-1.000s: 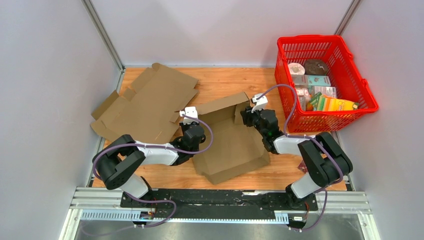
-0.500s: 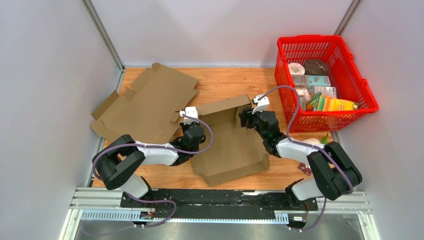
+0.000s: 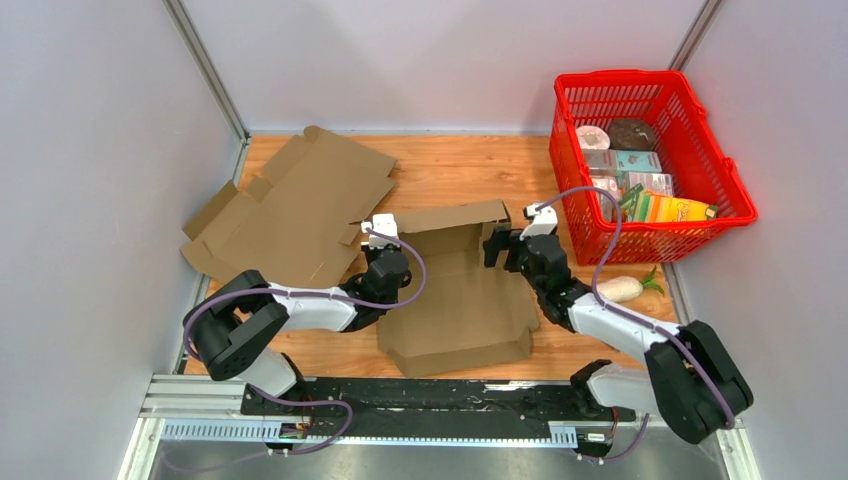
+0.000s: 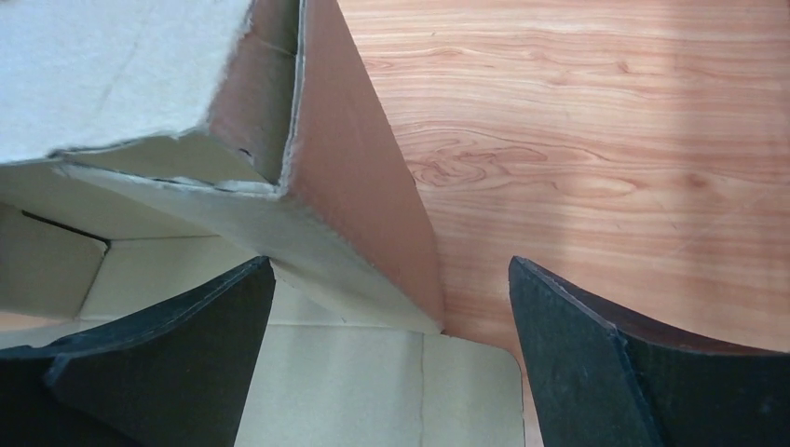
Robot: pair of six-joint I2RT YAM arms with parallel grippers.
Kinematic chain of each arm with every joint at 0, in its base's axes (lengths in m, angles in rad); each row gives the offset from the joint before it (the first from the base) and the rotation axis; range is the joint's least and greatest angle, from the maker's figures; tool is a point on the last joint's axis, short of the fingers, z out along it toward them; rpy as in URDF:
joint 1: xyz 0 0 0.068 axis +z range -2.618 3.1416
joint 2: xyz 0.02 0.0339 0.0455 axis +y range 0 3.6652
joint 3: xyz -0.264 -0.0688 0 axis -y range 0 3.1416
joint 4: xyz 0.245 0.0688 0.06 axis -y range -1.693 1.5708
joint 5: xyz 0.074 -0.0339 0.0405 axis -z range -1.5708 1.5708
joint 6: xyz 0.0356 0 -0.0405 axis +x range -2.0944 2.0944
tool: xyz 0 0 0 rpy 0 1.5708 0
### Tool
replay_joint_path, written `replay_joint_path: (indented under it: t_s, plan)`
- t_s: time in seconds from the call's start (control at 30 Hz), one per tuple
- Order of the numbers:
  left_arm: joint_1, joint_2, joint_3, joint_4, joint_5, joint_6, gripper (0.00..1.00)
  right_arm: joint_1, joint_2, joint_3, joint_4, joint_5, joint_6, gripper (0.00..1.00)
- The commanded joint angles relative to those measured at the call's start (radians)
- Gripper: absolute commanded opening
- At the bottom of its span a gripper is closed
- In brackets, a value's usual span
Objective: Fold the paper box
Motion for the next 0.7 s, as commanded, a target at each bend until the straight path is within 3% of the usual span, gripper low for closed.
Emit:
replay_joint_path:
  t_s: [0.0, 0.1, 0.3, 0.33, 0.43, 0.5, 0.57, 0.67]
  plan:
    - [-0.011, -0.022, 0.005, -0.011, 0.033, -0.031, 0.00, 0.034, -0.097, 0.009, -0.135, 0.175, 0.123, 1.00]
    - [-0.010, -0.025, 0.017, -0.043, 0.012, -0.060, 0.00, 0.062, -0.134, -0.013, -0.187, 0.195, 0.148, 1.00]
    - [-0.011, -0.036, 0.031, -0.106, -0.014, -0.100, 0.00, 0.175, -0.065, -0.008, -0.104, 0.248, 0.092, 1.00]
    - [-0.010, -0.034, 0.036, -0.121, -0.016, -0.106, 0.00, 0.207, -0.054, 0.005, -0.085, 0.288, 0.087, 1.00]
    - [-0.011, -0.025, 0.048, -0.130, -0.011, -0.111, 0.00, 0.315, 0.042, 0.079, -0.165, 0.707, 0.159, 1.00]
    - [-0.010, -0.025, 0.056, -0.144, -0.008, -0.111, 0.00, 0.330, 0.093, 0.096, -0.196, 0.761, 0.251, 1.00]
    - [-0.011, -0.023, 0.056, -0.147, -0.011, -0.111, 0.00, 0.335, 0.174, 0.094, -0.089, 0.758, 0.240, 1.00]
    - [-0.010, -0.034, 0.045, -0.150, -0.014, -0.117, 0.00, 0.340, 0.247, 0.131, -0.080, 0.759, 0.231, 1.00]
